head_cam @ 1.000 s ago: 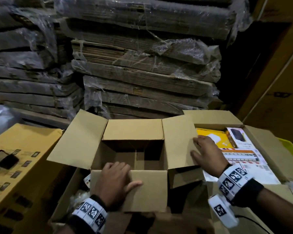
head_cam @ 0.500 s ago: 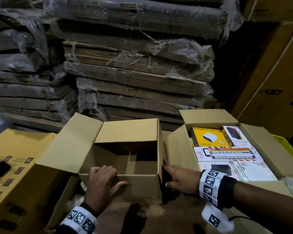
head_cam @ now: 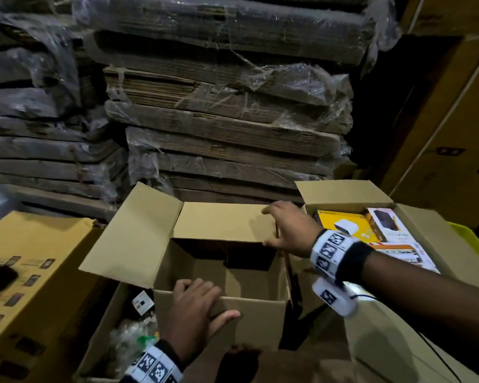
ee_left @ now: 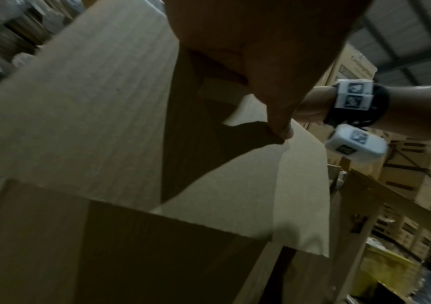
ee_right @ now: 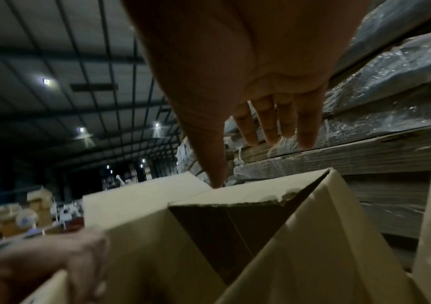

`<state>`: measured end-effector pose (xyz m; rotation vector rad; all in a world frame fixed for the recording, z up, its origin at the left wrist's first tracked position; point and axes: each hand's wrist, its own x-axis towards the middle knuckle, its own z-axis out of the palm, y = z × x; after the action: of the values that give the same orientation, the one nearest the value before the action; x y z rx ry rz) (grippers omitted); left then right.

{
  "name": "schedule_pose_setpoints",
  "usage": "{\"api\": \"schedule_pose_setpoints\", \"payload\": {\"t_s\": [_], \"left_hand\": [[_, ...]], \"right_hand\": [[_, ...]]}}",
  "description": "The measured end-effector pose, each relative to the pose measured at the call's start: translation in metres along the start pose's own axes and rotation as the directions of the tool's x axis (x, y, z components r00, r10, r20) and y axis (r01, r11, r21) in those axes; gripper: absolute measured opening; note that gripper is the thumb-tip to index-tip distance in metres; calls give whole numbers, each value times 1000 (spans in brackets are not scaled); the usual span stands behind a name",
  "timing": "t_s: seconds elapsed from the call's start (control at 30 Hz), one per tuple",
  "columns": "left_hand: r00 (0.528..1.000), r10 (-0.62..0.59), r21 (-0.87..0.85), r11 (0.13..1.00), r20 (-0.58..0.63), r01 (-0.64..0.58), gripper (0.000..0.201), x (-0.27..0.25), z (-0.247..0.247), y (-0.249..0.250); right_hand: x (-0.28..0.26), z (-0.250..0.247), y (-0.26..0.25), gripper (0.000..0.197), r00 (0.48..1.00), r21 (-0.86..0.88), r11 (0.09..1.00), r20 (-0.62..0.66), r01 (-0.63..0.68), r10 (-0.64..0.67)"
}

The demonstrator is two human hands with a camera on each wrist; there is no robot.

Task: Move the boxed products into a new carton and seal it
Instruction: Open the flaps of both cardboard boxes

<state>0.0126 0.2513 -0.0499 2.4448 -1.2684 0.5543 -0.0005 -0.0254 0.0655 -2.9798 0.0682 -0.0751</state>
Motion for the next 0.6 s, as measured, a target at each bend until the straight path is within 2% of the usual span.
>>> {"api": "schedule_pose_setpoints", "payload": {"t_s": [0.07,0.1,0.2,0.27,0.37,0.43,0.5,0.6], "left_hand": [[1000,7,-5,1000,-12,-7,46,1,1,5],[1000,4,-10,1000,-17,-4,46,2,1,7],[1000,-14,-12,1000,-21,13,47,3,-2,7],[1000,-10,-7,1000,-8,10,47,4,-3,5],[1000,3,3,1000,22,-3,48,4,-3,3],[999,8,12,1000,34,-9,49,4,-3,3],[999,-1,12,1000,47,0,50,4,-3,2],[999,8,2,1000,35,-8,49,7,-3,1]], "right_hand": [[17,12,-1,83,997,-116,993,79,12,-3],[23,19,0,81,993,-167,986,117,6,14],[34,27,3,53,983,-224,975,180,15,26],[37,22,7,42,988,-133,991,152,-20,40],[47,3,18,27,989,164,979,-66,-124,136],[57,-8,24,23,935,318,931,-239,-179,261],[73,-13,28,27,866,376,903,-359,-206,347],[93,-9,34,38,805,355,914,-474,-197,357]]}}
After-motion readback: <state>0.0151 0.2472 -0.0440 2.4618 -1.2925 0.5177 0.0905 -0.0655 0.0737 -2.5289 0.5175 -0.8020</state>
